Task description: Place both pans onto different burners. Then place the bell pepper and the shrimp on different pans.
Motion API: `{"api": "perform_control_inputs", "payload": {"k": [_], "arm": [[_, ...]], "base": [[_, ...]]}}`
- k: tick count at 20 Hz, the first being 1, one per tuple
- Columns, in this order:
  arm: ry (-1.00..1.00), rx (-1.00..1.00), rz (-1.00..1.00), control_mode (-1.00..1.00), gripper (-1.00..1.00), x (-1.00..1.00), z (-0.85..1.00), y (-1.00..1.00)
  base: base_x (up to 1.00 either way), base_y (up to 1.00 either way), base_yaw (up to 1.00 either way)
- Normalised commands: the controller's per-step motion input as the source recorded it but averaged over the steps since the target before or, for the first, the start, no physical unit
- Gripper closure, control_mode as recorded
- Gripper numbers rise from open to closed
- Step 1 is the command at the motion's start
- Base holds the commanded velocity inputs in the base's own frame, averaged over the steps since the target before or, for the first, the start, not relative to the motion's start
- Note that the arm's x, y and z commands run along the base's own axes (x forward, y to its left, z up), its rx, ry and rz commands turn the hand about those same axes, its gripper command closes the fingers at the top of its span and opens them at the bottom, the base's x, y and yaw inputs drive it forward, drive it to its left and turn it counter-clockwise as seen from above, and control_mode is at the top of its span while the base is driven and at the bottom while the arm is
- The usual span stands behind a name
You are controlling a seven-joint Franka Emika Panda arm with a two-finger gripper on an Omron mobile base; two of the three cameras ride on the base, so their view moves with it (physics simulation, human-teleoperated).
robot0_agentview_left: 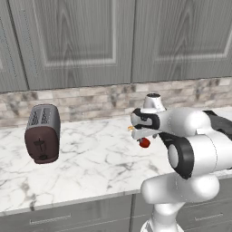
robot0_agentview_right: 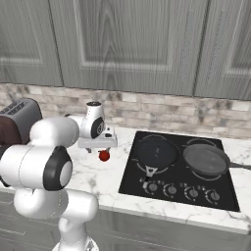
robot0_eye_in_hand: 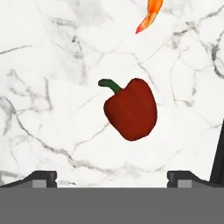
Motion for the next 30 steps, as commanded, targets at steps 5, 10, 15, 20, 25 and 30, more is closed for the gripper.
{"api": "perform_control_inputs", "payload": {"k": [5,10,15,20,25,30], "arm": [[0.00,0.00,0.00,-1.00,-1.00,0.24,0.00,-0.01],[0.00,0.00,0.00,-1.00,-1.00,0.09,-0.09,0.00],[0.00,0.00,0.00,-1.00,-1.00,0.01,-0.18,0.00],[0.00,0.00,0.00,-1.00,-1.00,0.08,-0.21,0.00],[0.00,0.00,0.00,-1.00,-1.00,0.14,-0.13,0.00],[0.00,0.00,0.00,-1.00,-1.00,0.19,-0.06,-0.11]], "base": [[0.00,0.00,0.00],[0.00,0.00,0.00],[0.00,0.00,0.00],[0.00,0.00,0.00],[0.00,0.00,0.00],[0.00,0.00,0.00]]}}
